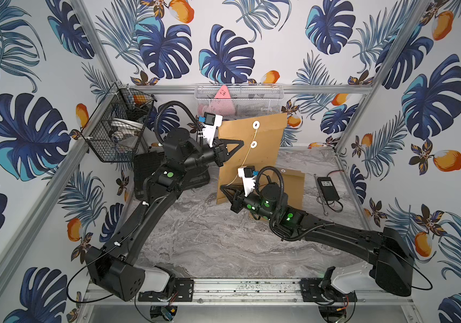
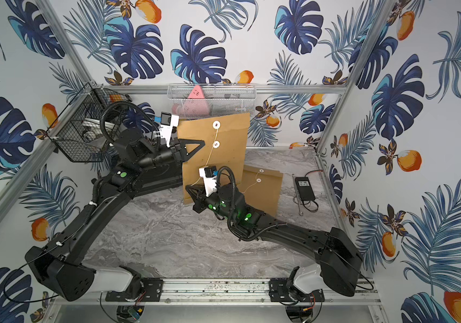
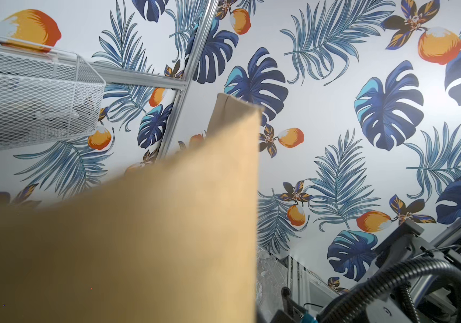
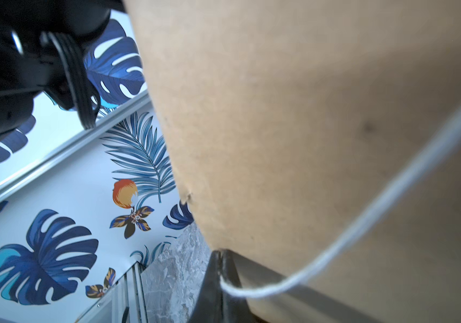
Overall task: Close the mouth of the file bag
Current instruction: Close the file bag.
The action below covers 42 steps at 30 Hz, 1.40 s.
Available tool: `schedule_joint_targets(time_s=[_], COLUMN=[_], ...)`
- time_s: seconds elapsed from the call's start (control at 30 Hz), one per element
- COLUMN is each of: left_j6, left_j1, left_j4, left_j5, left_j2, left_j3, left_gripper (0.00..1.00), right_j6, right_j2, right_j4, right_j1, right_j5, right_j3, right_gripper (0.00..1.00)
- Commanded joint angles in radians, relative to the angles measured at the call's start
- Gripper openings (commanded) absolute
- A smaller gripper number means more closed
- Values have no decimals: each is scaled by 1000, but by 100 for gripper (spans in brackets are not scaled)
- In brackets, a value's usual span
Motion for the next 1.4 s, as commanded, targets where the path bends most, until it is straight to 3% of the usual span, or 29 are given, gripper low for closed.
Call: schedule_joint_targets(time_s=[0.0,0.43,0.9,1.37], left_j6=[-30,-81,-289,-365], left_j1=[1,1,-6,-16], left_j4=[63,110,317,383], left_j5=[43,132,207,230], left_j2=[-17,-32,-58,-64], left_j3=[-6,-19,-72,-98], left_gripper=[0,0,0,0], right_j6=[-78,-87,-56,-67], right_j2=[1,19,25,8], right_j4=[-76,-169,-186,-212], right_j1=[10,20,-17,-41], right_j5=[2,-54,-70,-51], right_j3=[22,76,66,65], right_gripper=[0,0,0,0])
